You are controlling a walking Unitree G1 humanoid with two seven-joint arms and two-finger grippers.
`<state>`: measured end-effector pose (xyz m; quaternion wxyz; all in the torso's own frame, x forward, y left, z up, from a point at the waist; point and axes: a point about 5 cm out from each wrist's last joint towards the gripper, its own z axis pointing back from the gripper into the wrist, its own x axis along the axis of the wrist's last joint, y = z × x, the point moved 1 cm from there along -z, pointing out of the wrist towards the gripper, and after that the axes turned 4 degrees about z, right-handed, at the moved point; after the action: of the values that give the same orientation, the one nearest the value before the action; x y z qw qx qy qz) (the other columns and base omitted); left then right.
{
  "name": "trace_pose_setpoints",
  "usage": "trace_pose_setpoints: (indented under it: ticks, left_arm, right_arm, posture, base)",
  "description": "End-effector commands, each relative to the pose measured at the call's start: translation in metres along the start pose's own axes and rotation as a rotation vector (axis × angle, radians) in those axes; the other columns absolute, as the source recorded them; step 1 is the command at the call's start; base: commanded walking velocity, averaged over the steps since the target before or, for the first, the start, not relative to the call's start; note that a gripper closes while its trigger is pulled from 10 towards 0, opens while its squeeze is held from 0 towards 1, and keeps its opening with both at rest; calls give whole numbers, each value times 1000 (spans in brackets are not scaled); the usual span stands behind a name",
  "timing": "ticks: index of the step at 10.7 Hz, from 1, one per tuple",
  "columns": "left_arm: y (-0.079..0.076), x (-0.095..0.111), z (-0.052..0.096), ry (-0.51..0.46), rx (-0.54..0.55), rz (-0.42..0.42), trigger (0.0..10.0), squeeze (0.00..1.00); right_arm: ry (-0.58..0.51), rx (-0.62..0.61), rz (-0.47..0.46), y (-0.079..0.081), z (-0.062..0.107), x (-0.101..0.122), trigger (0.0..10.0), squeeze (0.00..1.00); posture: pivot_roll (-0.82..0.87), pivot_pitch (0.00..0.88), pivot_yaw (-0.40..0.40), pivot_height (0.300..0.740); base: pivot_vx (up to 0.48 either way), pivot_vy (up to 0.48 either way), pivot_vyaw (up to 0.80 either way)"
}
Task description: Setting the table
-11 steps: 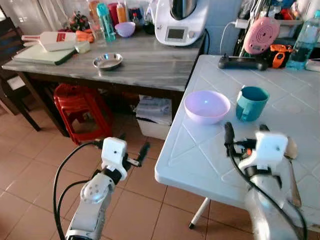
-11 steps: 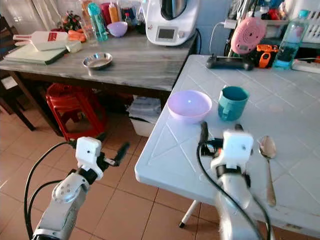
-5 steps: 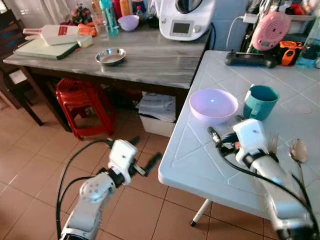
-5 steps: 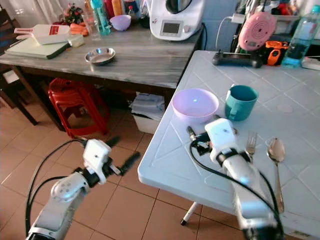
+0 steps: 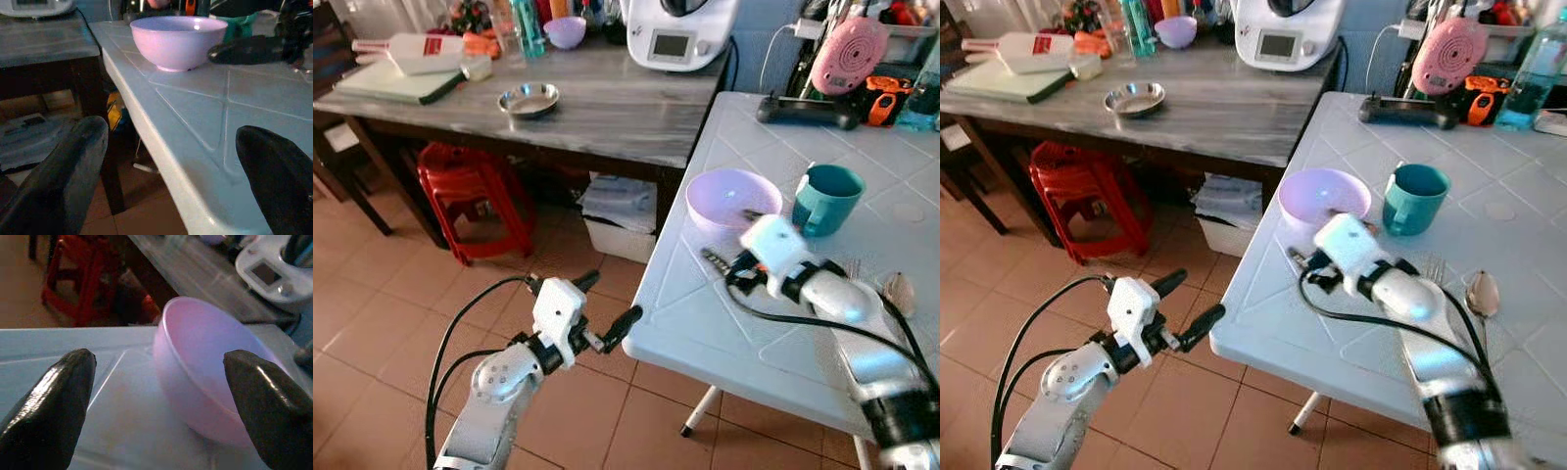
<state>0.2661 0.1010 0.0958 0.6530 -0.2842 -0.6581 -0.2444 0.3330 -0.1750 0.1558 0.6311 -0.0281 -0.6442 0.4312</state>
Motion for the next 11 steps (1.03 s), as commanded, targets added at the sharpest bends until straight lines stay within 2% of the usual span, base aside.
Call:
trace_pose_setpoints:
  ticks: [1, 2, 4, 6, 7, 8, 9, 10, 11]
  left_arm:
    - [1, 3, 1, -1, 0, -6, 10000, 0]
    - [0, 5, -2, -13, 2, -9, 10000, 0]
    - [1, 4, -5, -13, 2, -8, 10000, 0]
    - [0, 6, -7, -19, -5, -5, 10000, 0]
    - [-3, 11, -9, -52, -30, 13, 10000, 0]
    - [-5, 15, -10, -72, -48, 22, 10000, 0]
    - [-6, 15, -10, -67, -44, 16, 10000, 0]
    - [-5, 13, -8, -64, -39, 18, 10000, 0]
    - [-5, 13, -7, -62, -39, 19, 10000, 0]
  right_arm:
    - [-3, 29, 28, -1, -2, 2, 10000, 0]
    - [31, 58, 42, -6, -6, -2, 10000, 0]
    - [107, 112, 129, -20, -15, -11, 10000, 0]
    - [139, 115, 158, -28, -19, -16, 10000, 0]
    - [166, 121, 206, -32, -21, -21, 9882, 0]
    - [182, 147, 261, -32, -24, -26, 3451, 0]
    - [193, 167, 290, -30, -25, -30, 3725, 0]
    - [215, 181, 309, -28, -25, -36, 1882, 0]
    - [221, 190, 324, -27, -25, -38, 1137, 0]
  posture:
    - [71, 99, 50, 740]
    - [71, 98, 48, 740]
    - [60, 100, 51, 740]
    - [63, 100, 51, 740]
    - [68, 101, 48, 740]
    - [74, 102, 46, 740]
    - [80, 105, 44, 740]
    - [87, 105, 42, 740]
    - [90, 105, 40, 740]
  base:
    - [0, 0, 0]
    - [0, 0, 0]
    - [0, 0, 0]
    - [0, 0, 0]
    - [0, 0, 0]
    - [0, 0, 0]
    - [0, 0, 0]
    - [0, 0, 0]
    - [0, 0, 0]
